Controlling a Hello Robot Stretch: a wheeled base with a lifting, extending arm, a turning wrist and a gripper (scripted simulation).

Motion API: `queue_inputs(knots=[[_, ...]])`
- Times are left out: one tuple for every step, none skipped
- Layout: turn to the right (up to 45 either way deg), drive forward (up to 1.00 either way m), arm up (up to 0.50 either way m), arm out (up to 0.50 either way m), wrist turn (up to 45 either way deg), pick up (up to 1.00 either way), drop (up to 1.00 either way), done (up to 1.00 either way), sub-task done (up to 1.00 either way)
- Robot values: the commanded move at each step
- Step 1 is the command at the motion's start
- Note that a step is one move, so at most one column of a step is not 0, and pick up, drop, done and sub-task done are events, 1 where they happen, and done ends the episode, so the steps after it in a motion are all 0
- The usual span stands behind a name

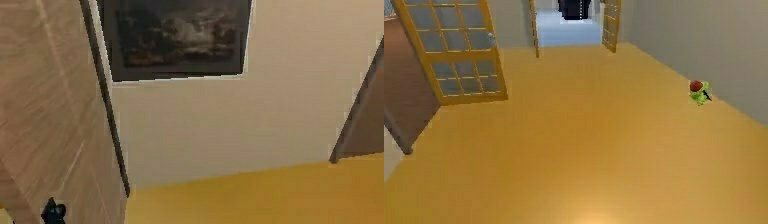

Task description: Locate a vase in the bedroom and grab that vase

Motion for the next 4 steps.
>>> queue_inputs(knots=[[0.0,0.05,0.00,0.00,0.0,0.00,0.00,0.00,0.00],[45.0,0.00,0.00,0.00,0.0,0.00,0.00,0.00,0.00],[12.0,0.00,0.00,0.00,0.0,0.00,0.00,0.00,0.00],[0.0,1.00,0.00,0.00,0.0,0.00,0.00,0.00,0.00]])
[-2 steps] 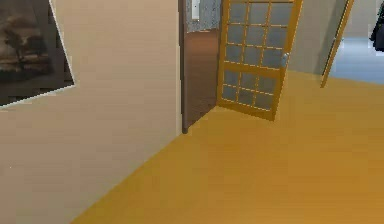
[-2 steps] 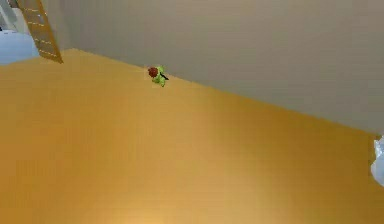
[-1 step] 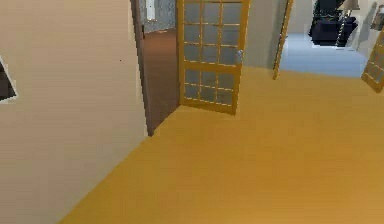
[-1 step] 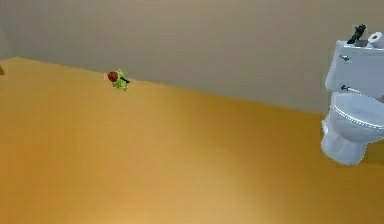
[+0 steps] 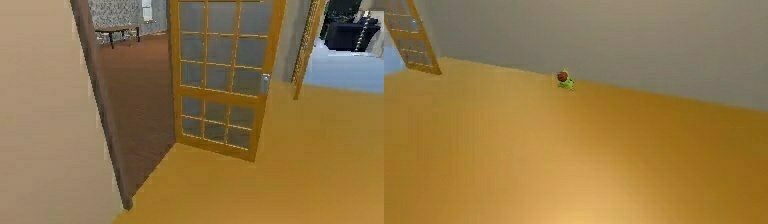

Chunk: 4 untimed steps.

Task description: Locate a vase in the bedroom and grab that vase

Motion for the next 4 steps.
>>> queue_inputs(knots=[[0.0,1.00,0.00,0.00,0.0,0.00,0.00,0.00,0.00],[15.0,0.00,0.00,0.00,0.0,0.00,0.00,0.00,0.00],[0.0,0.20,0.00,0.00,0.0,0.00,0.00,0.00,0.00],[-45.0,0.00,0.00,0.00,0.0,0.00,0.00,0.00,0.00]])
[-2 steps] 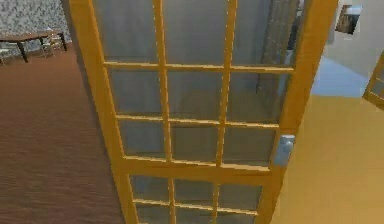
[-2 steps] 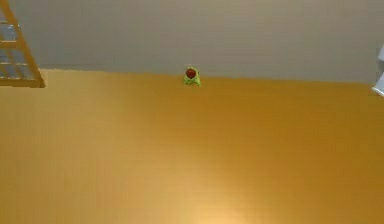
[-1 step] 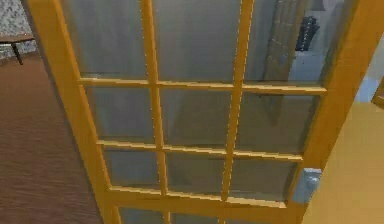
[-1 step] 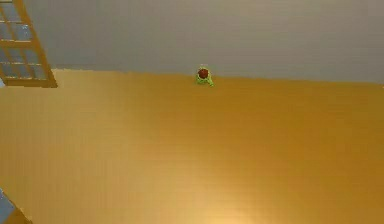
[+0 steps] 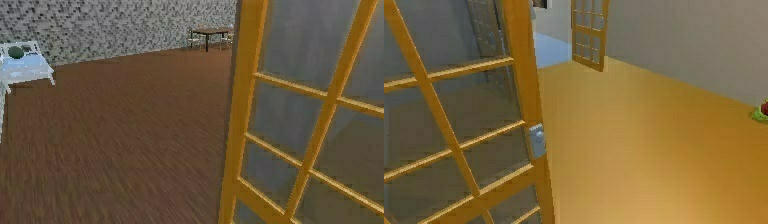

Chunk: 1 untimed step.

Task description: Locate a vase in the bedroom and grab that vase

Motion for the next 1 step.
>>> queue_inputs(knots=[[-15.0,0.00,0.00,0.00,0.0,0.00,0.00,0.00,0.00]])
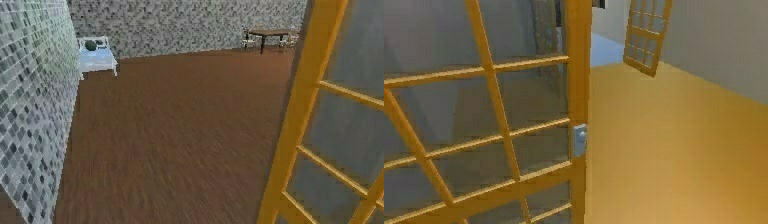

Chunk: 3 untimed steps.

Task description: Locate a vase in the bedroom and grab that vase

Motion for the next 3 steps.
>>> queue_inputs(knots=[[0.0,0.80,0.00,0.00,0.0,0.00,0.00,0.00,0.00],[-24.0,0.00,0.00,0.00,0.0,0.00,0.00,0.00,0.00],[0.0,0.30,0.00,0.00,0.0,0.00,0.00,0.00,0.00]])
